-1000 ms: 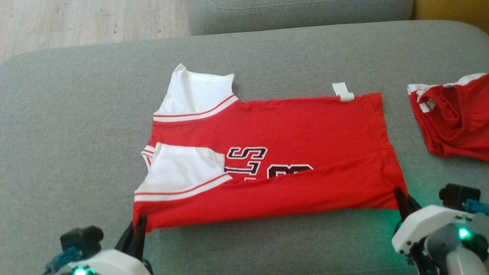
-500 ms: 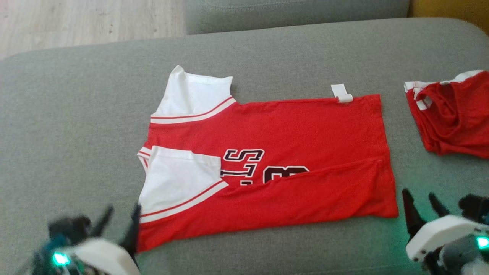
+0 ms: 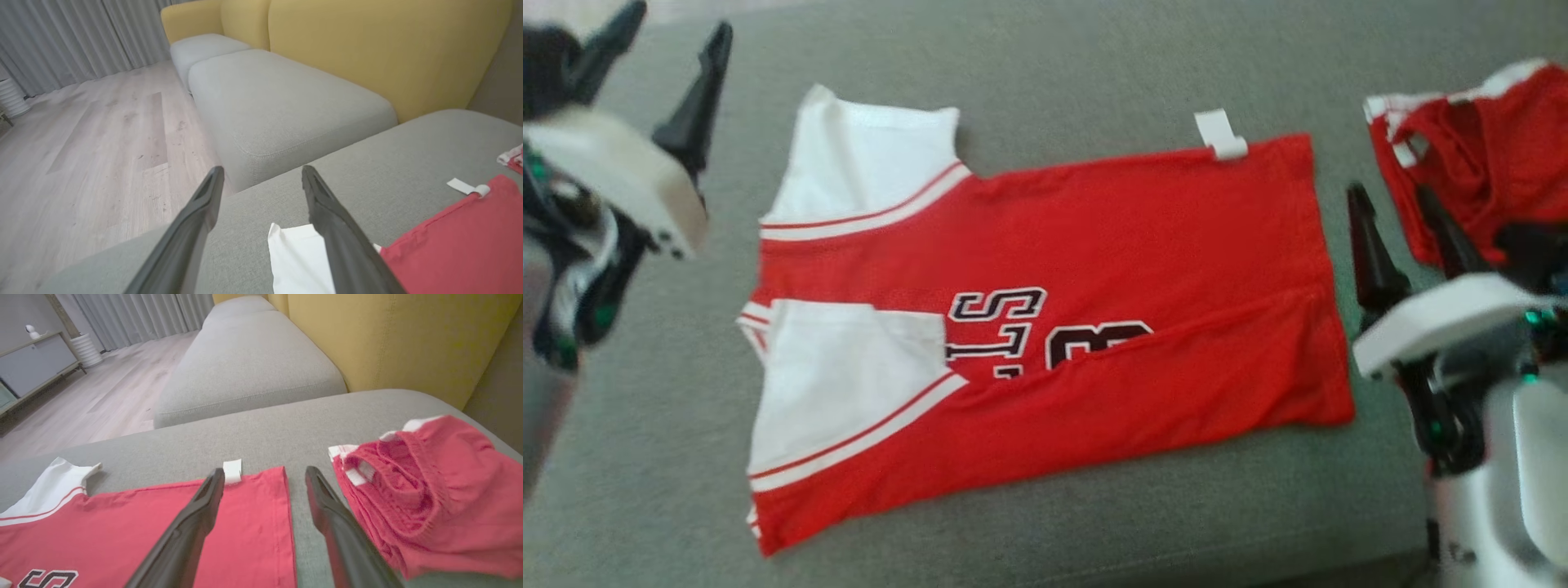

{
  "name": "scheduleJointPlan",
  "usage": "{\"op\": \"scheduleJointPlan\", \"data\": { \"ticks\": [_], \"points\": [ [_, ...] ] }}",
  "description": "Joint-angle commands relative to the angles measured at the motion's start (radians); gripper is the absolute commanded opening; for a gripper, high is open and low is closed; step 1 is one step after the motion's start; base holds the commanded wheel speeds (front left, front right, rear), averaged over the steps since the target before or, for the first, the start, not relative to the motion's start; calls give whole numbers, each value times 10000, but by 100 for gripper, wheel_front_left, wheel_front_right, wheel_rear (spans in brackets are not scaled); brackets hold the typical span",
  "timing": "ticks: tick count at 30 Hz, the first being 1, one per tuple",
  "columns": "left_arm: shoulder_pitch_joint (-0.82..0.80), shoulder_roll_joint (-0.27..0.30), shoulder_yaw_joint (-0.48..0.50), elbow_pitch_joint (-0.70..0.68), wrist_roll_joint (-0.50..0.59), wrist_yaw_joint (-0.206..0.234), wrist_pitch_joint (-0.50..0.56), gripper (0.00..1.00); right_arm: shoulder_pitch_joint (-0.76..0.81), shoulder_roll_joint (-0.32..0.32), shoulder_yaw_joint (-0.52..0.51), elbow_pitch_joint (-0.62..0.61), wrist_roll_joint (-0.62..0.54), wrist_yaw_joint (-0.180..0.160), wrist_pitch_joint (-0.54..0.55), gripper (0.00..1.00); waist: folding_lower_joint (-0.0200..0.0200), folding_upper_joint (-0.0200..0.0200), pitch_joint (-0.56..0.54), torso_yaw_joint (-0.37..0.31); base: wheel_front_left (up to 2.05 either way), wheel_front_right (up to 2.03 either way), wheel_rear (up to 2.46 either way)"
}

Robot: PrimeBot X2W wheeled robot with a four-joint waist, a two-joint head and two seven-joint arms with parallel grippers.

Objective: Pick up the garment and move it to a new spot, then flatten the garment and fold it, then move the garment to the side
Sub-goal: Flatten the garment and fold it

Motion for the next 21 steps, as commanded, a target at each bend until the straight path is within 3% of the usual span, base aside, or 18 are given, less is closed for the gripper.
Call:
{"op": "scheduleJointPlan", "data": {
  "ticks": [1, 7, 21],
  "points": [
    [-981, 437, 251, 383, 110, -285, 403, 100, -703, -77, 508, -389, 14, 37, -35, 100, -2, 0, 809, -663, 0, 0, 0],
    [-2124, 274, -79, 2228, 113, -655, 1244, 100, -1641, -77, 1199, -276, 138, 37, -147, 100, -2, 0, 1803, -1292, 0, 0, 0],
    [-2802, 488, -314, 3735, -160, -960, 2557, 100, -2439, -77, 1677, 188, 273, 37, -497, 100, -2, 0, 2663, -1927, 0, 0, 0]
  ]
}}
